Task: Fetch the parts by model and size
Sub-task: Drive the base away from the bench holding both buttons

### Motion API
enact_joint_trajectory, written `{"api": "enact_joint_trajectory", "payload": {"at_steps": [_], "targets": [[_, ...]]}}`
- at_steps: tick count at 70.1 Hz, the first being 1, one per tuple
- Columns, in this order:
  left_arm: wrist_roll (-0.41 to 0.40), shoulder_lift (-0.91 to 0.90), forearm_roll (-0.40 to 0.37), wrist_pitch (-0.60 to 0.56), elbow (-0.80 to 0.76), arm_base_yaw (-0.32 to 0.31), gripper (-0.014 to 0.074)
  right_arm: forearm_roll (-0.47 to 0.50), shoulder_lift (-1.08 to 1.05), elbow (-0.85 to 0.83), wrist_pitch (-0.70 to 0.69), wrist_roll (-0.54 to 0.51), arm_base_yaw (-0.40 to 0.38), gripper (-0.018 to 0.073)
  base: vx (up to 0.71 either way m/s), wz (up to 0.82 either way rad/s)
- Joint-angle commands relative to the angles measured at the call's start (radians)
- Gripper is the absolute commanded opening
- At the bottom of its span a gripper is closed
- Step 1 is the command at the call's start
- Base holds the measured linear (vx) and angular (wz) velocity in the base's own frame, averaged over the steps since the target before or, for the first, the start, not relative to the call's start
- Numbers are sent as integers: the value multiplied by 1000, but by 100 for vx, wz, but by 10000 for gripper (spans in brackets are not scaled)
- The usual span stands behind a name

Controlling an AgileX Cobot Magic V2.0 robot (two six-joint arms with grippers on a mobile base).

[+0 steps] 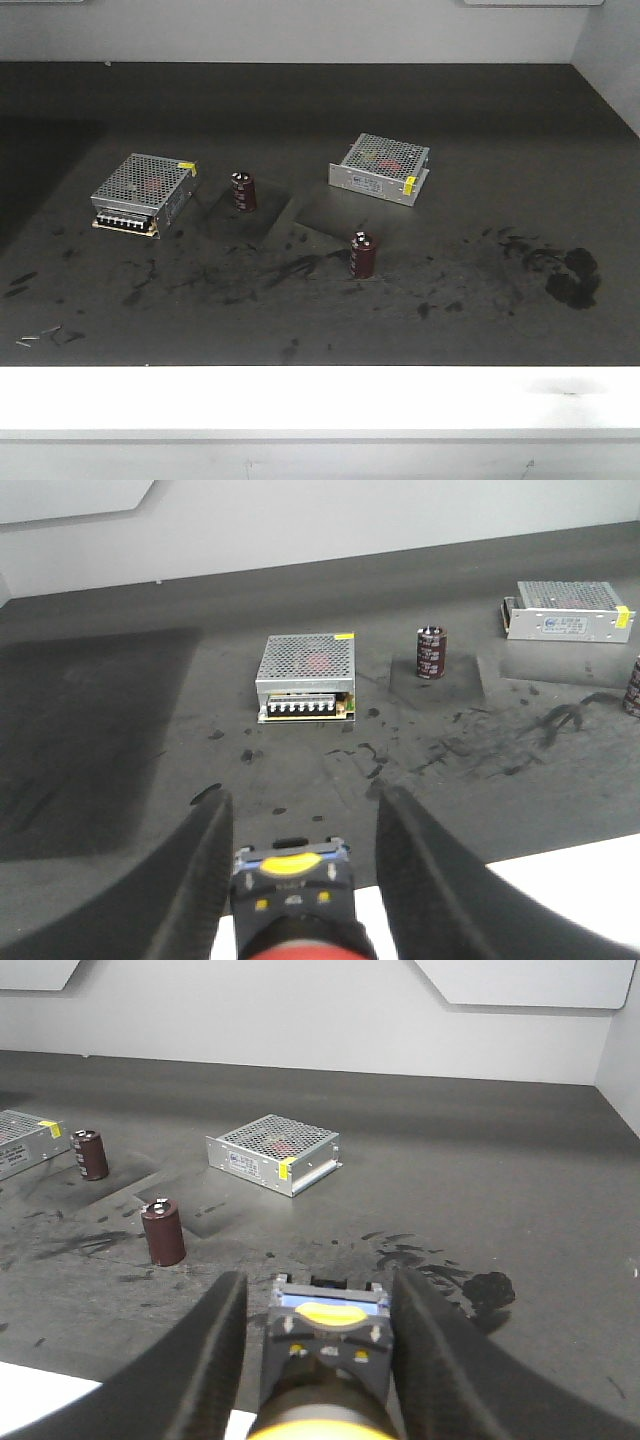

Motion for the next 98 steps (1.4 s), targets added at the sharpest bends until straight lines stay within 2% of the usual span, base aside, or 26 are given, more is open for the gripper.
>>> {"api": "enact_joint_trajectory", "payload": {"at_steps": [1, 71, 98], "targets": [[-3, 11, 11, -70, -25, -1, -6, -11, 9, -27, -85, -11, -1, -5, 0, 0], [-3, 11, 11, -70, -25, -1, -6, -11, 9, -27, -85, -11, -1, -5, 0, 0], [-3, 11, 11, -70, -25, -1, -6, -11, 9, -27, -85, -11, -1, -5, -7, 22]]}}
